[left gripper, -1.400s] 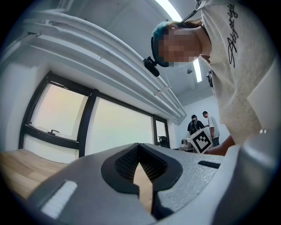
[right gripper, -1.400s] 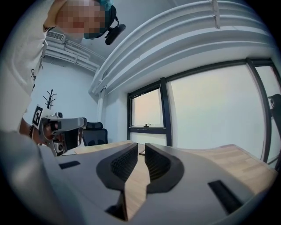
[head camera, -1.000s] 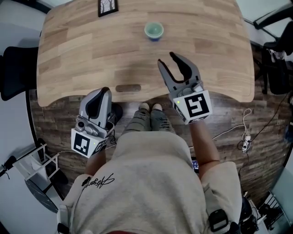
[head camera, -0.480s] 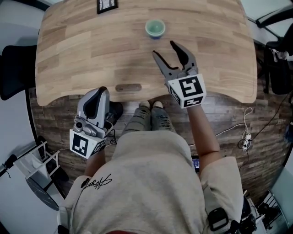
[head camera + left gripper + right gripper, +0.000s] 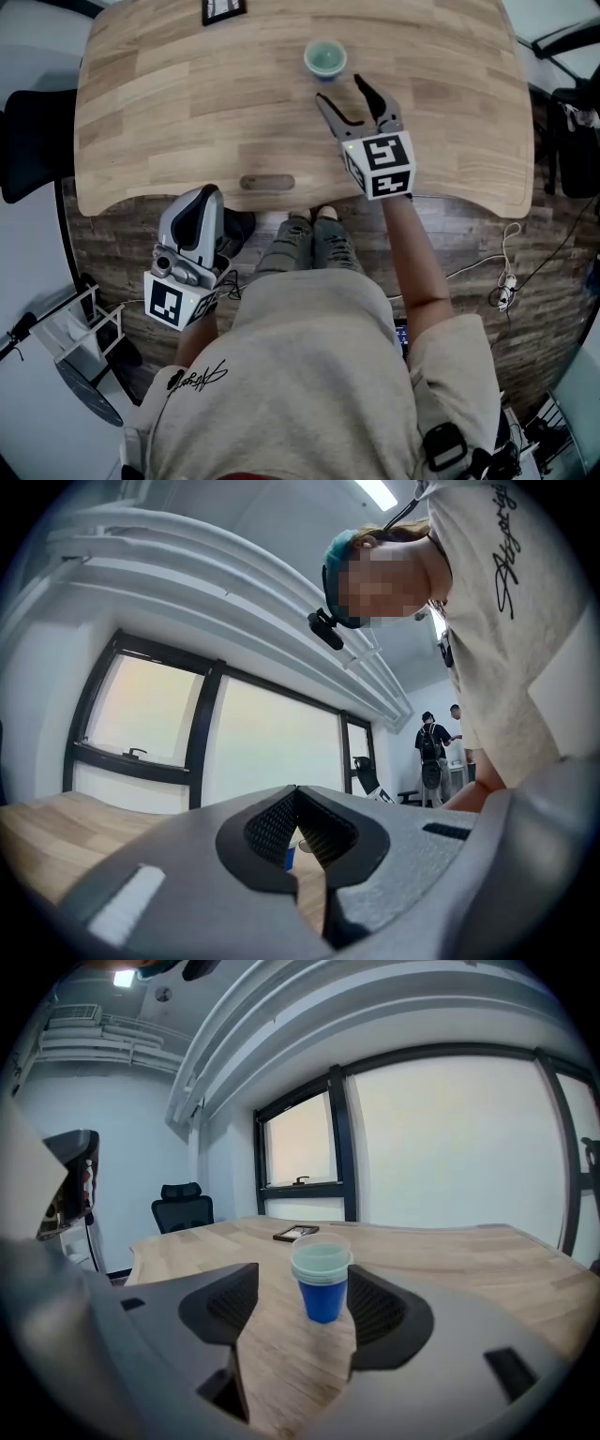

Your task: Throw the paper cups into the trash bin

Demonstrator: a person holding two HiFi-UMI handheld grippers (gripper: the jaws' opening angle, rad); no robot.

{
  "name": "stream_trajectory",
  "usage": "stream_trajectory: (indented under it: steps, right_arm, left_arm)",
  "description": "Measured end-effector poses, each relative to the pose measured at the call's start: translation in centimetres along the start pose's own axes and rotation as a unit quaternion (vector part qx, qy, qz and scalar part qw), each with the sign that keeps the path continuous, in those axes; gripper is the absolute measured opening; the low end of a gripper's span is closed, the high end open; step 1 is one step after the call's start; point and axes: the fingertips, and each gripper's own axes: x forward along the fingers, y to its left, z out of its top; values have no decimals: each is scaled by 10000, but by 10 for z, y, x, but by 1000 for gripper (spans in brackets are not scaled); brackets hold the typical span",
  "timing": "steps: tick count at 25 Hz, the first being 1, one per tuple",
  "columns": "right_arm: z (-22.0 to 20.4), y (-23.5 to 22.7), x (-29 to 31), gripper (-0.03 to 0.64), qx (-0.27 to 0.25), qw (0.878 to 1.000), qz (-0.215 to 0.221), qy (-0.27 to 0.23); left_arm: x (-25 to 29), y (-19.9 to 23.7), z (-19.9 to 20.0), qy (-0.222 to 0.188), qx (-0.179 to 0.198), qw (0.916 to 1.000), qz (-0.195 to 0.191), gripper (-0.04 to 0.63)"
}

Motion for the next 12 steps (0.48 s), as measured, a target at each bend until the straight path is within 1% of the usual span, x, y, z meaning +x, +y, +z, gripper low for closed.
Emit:
stream_trajectory:
  steps: [12]
  right_arm:
    - [-26, -10, 38, 288, -122, 9986, -18, 511]
  left_arm:
    - [-4, 9, -10, 120, -83, 9996, 222, 3]
